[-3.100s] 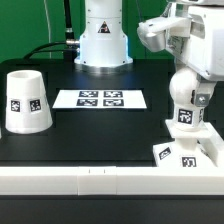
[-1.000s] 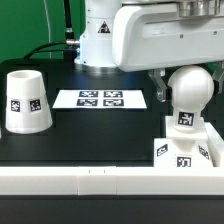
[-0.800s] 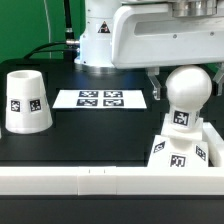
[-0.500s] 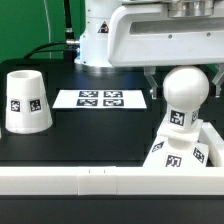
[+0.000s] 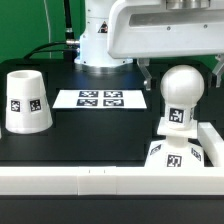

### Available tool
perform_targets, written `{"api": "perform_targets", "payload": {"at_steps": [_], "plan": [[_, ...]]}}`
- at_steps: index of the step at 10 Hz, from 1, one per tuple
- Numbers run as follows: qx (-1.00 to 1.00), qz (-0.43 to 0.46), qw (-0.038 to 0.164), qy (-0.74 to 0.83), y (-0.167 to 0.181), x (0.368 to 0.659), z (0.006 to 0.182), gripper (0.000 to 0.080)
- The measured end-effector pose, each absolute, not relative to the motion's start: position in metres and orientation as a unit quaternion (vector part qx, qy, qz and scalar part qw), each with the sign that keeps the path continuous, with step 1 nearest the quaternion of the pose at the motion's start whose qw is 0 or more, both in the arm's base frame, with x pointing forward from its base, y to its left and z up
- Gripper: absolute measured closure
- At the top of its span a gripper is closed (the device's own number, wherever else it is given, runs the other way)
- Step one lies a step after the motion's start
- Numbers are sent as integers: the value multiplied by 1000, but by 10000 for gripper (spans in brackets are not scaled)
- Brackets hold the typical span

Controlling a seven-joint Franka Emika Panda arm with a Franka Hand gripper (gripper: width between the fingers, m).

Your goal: Assemble lamp

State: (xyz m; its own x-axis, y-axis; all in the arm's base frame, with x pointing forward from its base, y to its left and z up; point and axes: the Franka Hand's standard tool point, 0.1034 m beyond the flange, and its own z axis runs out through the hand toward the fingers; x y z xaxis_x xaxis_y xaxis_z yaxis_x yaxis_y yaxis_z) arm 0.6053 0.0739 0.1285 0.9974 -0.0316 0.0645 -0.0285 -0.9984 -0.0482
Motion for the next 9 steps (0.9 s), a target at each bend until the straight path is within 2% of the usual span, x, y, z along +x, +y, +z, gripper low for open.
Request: {"api": "perform_targets", "payload": {"at_steps": [3, 5, 7, 9], "plan": [[-999, -30, 30, -21, 52, 583, 158, 101], [-998, -27, 23, -46, 3, 560, 151, 101], [-998, -25, 18, -54, -34, 552, 136, 101], [-998, -25, 18, -55, -29, 553, 136, 101]]}}
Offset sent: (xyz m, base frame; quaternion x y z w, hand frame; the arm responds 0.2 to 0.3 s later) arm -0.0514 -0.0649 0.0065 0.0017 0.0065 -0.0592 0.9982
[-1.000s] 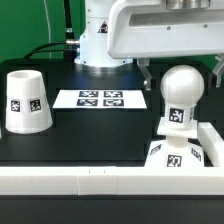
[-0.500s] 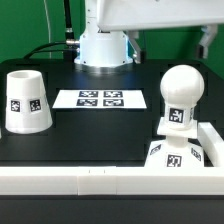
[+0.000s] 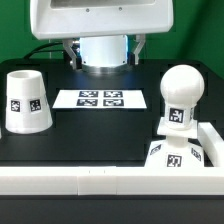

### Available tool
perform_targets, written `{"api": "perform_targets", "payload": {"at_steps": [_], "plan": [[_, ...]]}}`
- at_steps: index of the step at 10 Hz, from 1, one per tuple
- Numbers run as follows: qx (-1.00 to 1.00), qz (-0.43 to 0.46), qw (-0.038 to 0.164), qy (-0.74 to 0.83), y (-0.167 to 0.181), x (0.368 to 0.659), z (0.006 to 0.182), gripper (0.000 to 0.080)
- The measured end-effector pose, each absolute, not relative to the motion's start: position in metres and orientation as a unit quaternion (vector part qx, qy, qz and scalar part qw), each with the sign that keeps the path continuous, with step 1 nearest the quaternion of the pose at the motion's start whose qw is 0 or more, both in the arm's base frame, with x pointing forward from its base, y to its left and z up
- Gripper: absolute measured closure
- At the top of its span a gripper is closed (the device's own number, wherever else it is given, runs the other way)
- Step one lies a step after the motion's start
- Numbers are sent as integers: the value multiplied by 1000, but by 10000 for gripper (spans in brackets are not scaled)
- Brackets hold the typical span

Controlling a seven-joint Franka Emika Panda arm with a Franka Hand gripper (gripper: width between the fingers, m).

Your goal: Assemble lamp

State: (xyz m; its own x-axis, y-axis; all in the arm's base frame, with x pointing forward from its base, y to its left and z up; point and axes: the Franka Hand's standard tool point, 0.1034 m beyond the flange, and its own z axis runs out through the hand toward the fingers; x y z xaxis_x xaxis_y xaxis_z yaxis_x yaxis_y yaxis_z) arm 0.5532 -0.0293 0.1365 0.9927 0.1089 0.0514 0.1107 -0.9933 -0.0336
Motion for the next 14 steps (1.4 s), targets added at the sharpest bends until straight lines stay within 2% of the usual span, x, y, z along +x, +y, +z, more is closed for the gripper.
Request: {"api": "perform_targets", "payload": {"at_steps": [4, 7, 9, 14], "plan": [[-998, -23, 19, -63, -31, 550, 136, 101], [-994, -7, 30, -106, -72, 499, 139, 101], [-994, 3, 38, -106, -101, 479, 140, 101], [-994, 6, 39, -104, -107, 476, 137, 101]]}}
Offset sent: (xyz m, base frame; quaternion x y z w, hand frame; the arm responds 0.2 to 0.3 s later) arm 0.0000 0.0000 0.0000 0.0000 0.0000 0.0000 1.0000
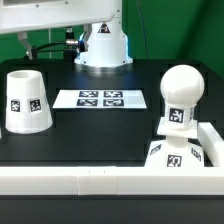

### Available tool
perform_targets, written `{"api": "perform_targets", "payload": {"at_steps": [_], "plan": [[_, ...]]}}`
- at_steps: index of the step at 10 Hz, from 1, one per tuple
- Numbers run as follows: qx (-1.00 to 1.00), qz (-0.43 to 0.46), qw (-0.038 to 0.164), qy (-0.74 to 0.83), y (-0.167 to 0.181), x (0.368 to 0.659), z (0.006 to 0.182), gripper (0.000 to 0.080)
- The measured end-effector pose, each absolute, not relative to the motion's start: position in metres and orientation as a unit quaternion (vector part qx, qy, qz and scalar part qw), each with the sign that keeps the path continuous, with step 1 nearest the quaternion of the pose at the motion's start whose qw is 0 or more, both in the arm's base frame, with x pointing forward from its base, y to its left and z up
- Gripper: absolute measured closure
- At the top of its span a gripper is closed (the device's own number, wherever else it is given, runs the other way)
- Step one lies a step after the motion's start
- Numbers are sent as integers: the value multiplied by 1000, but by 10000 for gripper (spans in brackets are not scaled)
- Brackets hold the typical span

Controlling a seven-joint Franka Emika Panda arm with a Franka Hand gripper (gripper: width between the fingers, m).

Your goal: Assemble lamp

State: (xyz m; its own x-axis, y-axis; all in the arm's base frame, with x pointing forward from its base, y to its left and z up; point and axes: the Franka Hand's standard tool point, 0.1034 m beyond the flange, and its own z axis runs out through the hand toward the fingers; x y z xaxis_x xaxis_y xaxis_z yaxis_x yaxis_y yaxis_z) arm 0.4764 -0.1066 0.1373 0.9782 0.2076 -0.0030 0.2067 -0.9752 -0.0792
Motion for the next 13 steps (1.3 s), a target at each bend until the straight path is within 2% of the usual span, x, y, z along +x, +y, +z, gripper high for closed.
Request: {"api": "perform_targets", "payload": {"at_steps": [2, 4, 7, 9, 10, 11, 12, 13], "plan": [[-993, 3, 33, -109, -117, 452, 121, 101], [-993, 15, 36, -111, -121, 425, 103, 101], [-991, 11, 29, -127, -127, 418, 86, 101], [-991, 12, 29, -127, -129, 421, 85, 101], [-992, 9, 28, -127, -131, 425, 86, 230], [-991, 10, 28, -127, -131, 424, 86, 230], [-991, 11, 28, -127, -131, 424, 85, 368], [-991, 12, 29, -127, -131, 423, 83, 551]]}}
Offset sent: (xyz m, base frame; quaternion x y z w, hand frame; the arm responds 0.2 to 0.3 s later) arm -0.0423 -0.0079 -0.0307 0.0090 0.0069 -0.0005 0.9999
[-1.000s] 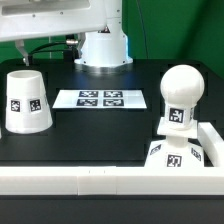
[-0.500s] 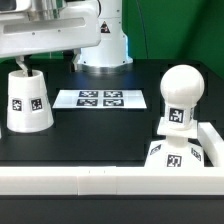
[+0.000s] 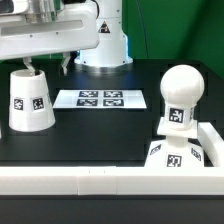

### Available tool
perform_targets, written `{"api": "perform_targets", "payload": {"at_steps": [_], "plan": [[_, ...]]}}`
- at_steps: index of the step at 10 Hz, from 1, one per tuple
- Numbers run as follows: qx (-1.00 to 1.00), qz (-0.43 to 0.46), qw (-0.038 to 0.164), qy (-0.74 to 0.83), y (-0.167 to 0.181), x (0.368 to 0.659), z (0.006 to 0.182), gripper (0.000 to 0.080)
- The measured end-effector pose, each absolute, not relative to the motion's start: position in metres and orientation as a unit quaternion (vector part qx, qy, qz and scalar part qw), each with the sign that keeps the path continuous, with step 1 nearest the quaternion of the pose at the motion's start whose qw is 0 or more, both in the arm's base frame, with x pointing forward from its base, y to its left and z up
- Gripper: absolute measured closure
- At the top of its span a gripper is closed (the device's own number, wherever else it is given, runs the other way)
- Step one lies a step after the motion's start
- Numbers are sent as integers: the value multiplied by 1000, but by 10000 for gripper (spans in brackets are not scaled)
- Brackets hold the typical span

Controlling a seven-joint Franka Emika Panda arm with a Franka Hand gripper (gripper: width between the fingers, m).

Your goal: Assemble lamp

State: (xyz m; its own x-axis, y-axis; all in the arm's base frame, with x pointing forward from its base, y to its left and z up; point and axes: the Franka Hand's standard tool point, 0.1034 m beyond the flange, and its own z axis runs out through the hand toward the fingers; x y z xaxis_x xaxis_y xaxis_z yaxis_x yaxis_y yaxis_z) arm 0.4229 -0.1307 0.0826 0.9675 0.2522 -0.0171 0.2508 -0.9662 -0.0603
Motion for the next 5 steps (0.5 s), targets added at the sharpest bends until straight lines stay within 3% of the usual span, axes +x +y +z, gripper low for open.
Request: {"api": "perform_targets", "payload": {"at_steps": [1, 2, 3, 5], "plan": [[-991, 14, 29, -127, -131, 422, 81, 551], [-991, 14, 29, -128, -132, 422, 81, 686], [-991, 12, 29, -128, -133, 423, 82, 755], [-991, 13, 29, -128, -132, 423, 82, 755]]}}
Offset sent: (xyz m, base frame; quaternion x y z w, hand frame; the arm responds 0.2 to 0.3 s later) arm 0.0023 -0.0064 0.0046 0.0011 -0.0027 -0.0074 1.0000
